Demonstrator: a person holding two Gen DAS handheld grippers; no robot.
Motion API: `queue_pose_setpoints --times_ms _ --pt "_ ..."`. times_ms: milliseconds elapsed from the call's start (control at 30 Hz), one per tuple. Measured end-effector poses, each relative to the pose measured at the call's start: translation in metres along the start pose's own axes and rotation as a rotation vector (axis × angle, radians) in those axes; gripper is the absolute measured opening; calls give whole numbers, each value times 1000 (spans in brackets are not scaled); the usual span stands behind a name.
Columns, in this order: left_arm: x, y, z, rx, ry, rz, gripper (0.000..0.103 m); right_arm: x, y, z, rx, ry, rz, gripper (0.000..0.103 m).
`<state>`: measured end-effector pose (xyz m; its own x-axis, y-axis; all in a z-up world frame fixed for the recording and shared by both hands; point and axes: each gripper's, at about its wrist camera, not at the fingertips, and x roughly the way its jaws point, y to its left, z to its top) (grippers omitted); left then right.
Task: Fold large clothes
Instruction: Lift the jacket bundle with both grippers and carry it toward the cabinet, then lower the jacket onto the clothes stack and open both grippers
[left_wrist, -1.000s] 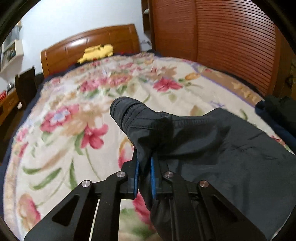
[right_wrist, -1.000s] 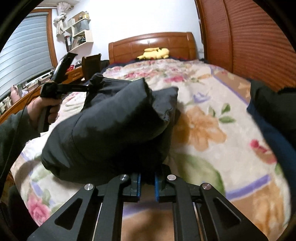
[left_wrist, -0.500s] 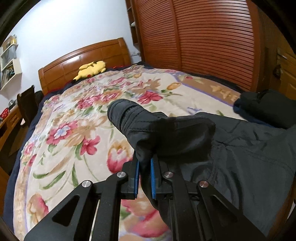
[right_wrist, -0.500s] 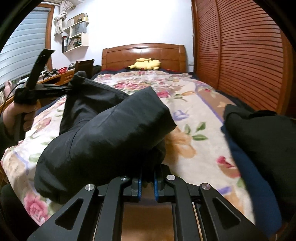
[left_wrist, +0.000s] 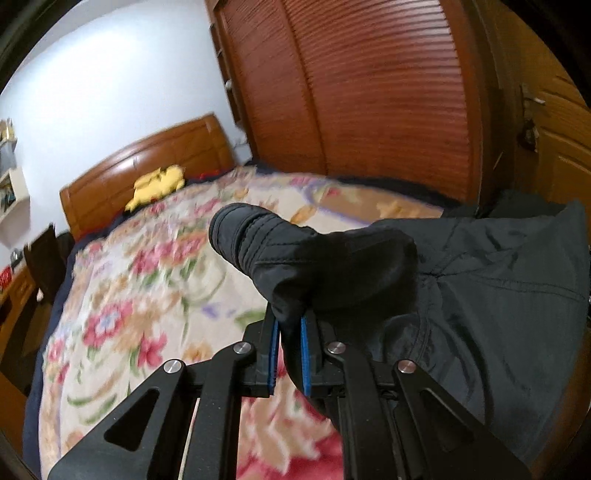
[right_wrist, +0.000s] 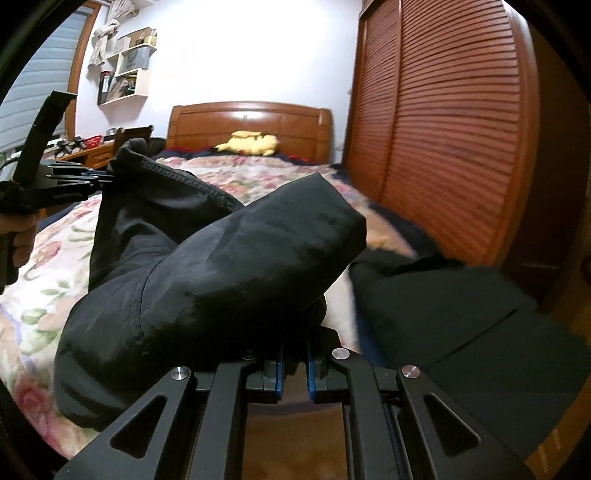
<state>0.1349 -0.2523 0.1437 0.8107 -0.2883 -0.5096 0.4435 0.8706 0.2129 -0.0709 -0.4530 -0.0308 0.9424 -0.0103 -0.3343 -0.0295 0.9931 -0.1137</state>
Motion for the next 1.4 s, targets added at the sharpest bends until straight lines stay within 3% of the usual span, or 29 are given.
queue_pose_setpoints --times_ms 267,533,700,800,867,1033,1133,1267,1400 --pt "10 -65 87 0 -102 -76 11 -39 -66 39 3 -72 -168 8" --pt "45 -137 134 -30 -144 -184 11 -78 -127 44 26 -68 -334 8" --pt "75 -191 129 -4 -96 -271 12 -91 -146 24 42 -22 -426 8" --pt "87 -223 112 90 -43 -244 12 -89 -151 0 110 29 -463 9" --pt "83 -230 102 143 -68 -233 13 -89 -154 -16 159 51 -465 9" --pt "68 -226 82 196 -67 -258 39 -93 -142 -31 218 78 -475 11" --pt "57 -217 71 152 -74 -293 48 -97 -138 -23 263 64 -500 24" --pt "48 -191 45 69 -69 -340 79 -123 -125 -4 244 0 -506 47" --pt "36 -173 10 42 -66 -350 86 -149 -97 23 200 -69 -496 51"
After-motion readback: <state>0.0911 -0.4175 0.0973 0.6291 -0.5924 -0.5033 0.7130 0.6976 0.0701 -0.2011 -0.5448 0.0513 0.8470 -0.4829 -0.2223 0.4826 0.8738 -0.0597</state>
